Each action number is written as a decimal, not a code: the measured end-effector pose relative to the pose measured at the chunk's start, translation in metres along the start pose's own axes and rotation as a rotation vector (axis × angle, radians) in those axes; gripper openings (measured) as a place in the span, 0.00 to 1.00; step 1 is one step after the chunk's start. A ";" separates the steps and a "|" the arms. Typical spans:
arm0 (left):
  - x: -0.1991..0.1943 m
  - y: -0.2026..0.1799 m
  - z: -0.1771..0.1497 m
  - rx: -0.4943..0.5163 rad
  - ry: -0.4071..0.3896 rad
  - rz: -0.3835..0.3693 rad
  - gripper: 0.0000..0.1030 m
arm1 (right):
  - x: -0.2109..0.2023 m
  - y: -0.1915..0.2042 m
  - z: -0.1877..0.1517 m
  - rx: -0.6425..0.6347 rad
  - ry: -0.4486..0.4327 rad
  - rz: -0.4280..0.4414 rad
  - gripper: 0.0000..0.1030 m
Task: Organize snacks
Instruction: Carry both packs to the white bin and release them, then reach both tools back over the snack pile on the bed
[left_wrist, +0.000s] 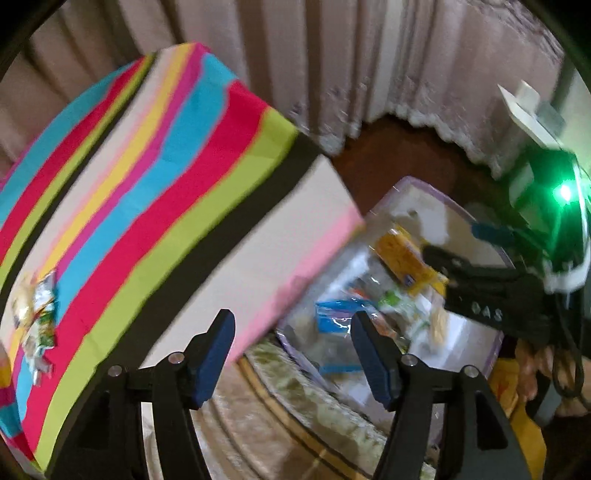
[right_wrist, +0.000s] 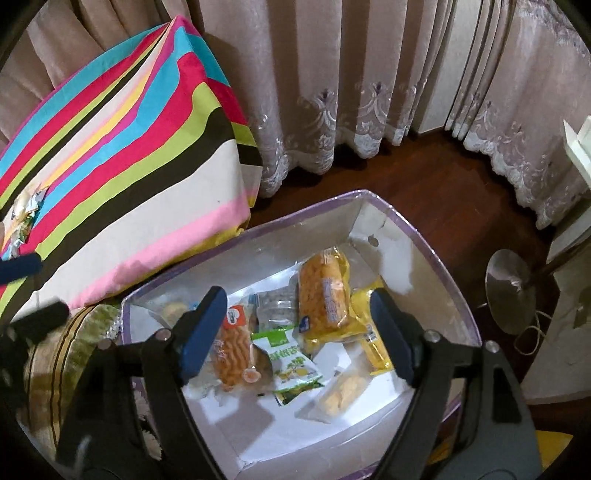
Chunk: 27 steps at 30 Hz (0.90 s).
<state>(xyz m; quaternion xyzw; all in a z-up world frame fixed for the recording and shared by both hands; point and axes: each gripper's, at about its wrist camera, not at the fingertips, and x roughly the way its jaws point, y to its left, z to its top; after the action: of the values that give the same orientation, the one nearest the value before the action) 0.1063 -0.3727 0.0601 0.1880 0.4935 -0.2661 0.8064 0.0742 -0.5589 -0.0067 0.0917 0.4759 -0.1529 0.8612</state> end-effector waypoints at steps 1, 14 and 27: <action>-0.003 0.006 0.000 -0.014 -0.017 0.021 0.64 | 0.000 0.002 0.002 -0.004 -0.004 -0.010 0.80; -0.046 0.120 -0.032 -0.243 -0.222 0.041 0.65 | -0.033 0.079 0.036 -0.122 -0.172 -0.079 0.91; -0.049 0.324 -0.115 -0.697 -0.206 0.030 0.65 | -0.006 0.230 0.080 -0.245 -0.082 0.234 0.91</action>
<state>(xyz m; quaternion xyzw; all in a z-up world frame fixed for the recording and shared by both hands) 0.2075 -0.0404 0.0666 -0.1187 0.4678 -0.0874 0.8714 0.2150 -0.3671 0.0441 0.0345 0.4416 0.0039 0.8965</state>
